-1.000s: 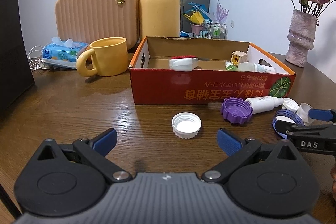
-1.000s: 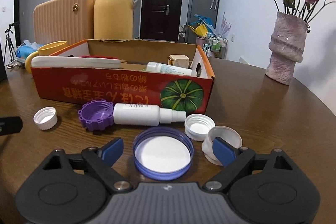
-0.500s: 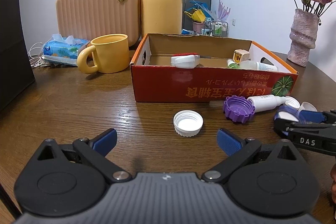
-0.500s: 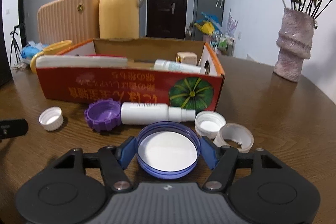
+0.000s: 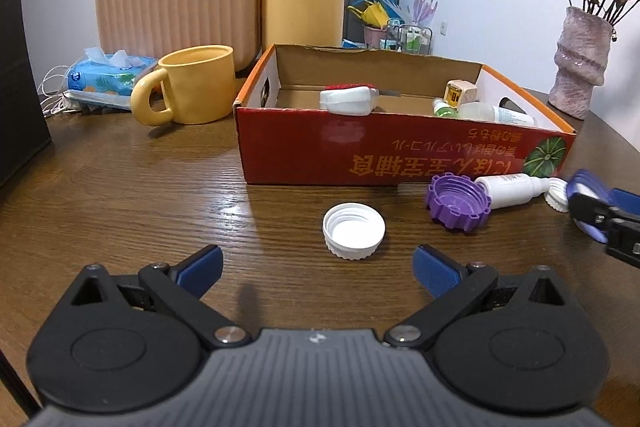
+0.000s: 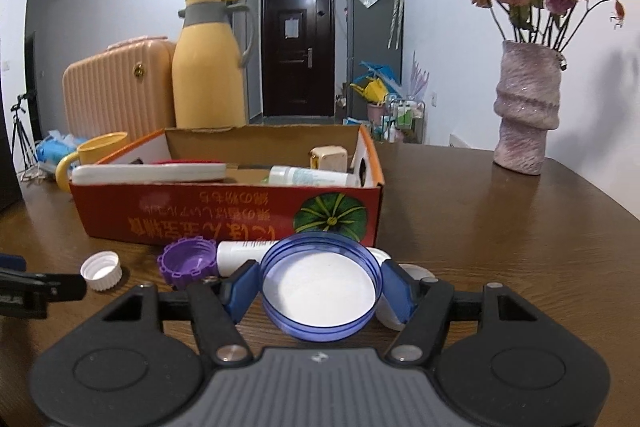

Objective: Organize rigid objects
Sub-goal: 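Grasp the white bottle cap with the left tool while the right tool lifts the blue lid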

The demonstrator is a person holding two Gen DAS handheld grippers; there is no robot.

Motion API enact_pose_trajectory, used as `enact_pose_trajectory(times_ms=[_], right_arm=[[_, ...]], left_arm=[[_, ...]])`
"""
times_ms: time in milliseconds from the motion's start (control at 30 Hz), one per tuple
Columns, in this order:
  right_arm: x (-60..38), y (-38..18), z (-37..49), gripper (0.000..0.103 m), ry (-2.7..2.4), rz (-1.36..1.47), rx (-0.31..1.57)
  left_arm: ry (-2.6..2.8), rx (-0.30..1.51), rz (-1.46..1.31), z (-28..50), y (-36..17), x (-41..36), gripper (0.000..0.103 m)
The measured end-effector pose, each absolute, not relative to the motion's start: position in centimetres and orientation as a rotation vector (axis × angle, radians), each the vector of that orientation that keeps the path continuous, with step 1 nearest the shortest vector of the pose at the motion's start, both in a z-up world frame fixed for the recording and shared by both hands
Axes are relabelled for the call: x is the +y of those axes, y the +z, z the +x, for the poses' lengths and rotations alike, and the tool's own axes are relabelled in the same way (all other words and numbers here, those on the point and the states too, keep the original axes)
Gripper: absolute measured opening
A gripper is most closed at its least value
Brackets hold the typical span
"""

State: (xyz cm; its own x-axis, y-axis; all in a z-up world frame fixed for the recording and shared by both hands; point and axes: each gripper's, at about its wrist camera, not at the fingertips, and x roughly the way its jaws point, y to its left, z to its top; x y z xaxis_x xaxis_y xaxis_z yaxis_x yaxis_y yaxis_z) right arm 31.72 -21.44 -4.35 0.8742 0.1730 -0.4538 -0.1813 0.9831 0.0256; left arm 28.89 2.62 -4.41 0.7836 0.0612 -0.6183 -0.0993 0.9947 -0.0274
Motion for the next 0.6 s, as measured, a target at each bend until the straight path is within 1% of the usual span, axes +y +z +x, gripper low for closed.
enact_pose_trajectory(times_ms=[367,467,533,567,600], right_arm=[[-22.4,-4.1,31.5,0.066,0.146,0.007,0.456],[-22.5,-4.2,31.4,0.066,0.140,0.011,0.455],[-22.6,-4.2,31.5,0.066,0.136,0.011,0.456],[-22.6,-4.2,31.5,0.066,0.133,0.010,0.458],[-22.6,-4.3,31.4,0.066,0.131,0.008,0.459]], left_arm=[[0.104,0.648,-0.013,30.4,-4.9,1.8,0.102],[0.098,0.647,0.004,30.8,-5.1,1.4,0.098],[0.088,0.649,0.008,31.0,-5.2,1.2,0.091],[0.084,0.651,0.008,31.1,-5.2,1.2,0.090],[0.078,0.652,0.006,31.3,-5.3,1.2,0.087]])
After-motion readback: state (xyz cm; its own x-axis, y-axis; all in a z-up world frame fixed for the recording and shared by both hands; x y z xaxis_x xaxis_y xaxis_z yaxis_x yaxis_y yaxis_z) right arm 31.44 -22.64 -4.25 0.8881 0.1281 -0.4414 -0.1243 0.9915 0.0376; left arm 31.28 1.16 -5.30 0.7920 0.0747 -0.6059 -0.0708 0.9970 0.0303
